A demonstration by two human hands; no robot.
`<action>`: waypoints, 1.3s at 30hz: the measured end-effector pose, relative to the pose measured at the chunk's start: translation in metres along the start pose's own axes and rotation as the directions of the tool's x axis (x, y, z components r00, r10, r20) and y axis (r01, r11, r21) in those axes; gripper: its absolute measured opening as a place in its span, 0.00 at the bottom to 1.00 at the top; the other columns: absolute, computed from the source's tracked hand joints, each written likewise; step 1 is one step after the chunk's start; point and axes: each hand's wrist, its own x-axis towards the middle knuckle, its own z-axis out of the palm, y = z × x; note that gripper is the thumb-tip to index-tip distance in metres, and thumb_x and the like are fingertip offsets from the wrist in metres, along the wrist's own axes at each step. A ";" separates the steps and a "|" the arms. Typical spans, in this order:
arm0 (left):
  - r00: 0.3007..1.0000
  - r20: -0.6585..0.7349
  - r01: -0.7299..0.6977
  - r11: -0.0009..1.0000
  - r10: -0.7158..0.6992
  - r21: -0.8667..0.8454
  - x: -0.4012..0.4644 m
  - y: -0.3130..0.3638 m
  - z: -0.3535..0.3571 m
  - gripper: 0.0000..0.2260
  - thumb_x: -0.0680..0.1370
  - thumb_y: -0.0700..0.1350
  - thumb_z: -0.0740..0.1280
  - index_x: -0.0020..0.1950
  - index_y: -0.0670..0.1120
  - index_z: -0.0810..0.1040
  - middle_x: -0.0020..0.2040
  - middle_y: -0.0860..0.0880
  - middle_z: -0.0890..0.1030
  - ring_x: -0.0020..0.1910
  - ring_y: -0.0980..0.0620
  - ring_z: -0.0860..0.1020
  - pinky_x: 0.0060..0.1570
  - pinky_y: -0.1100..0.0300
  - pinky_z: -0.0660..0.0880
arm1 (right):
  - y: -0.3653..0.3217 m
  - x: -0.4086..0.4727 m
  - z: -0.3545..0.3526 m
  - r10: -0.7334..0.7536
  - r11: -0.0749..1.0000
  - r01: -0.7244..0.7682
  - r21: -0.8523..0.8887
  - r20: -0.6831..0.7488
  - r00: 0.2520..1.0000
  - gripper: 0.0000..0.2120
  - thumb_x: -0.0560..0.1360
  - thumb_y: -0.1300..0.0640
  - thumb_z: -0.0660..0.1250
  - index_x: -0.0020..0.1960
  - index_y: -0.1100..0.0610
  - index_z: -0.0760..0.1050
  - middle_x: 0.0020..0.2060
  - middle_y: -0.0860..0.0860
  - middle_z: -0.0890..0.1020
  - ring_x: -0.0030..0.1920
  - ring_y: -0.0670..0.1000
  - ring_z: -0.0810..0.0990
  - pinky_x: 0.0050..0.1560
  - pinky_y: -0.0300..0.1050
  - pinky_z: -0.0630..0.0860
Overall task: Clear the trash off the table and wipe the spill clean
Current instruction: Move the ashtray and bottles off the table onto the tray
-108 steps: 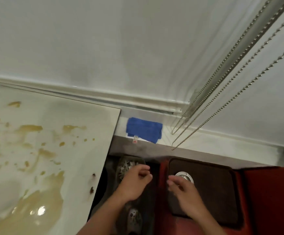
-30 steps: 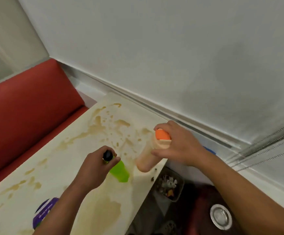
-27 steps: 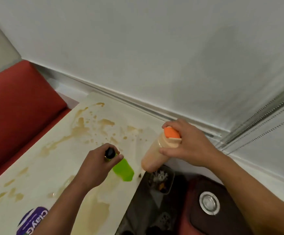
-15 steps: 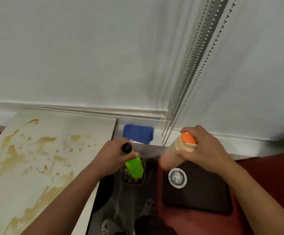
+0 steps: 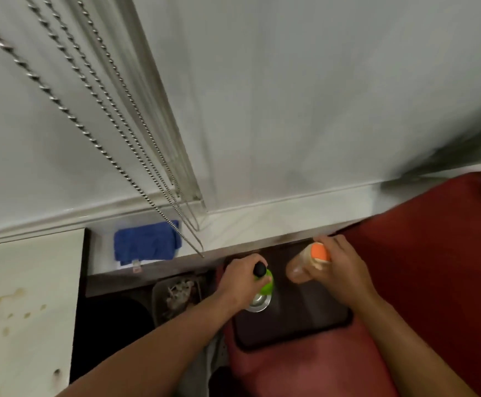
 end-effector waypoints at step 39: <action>0.956 0.286 -0.116 0.980 0.065 0.163 0.081 -0.017 0.137 0.26 0.73 0.50 0.77 0.68 0.48 0.74 0.65 0.47 0.77 0.63 0.47 0.76 0.64 0.56 0.71 | 0.106 0.007 0.026 0.030 0.985 -0.021 -0.169 0.054 0.998 0.46 0.65 0.36 0.79 0.76 0.54 0.69 0.74 0.55 0.70 0.76 0.60 0.63 0.76 0.57 0.62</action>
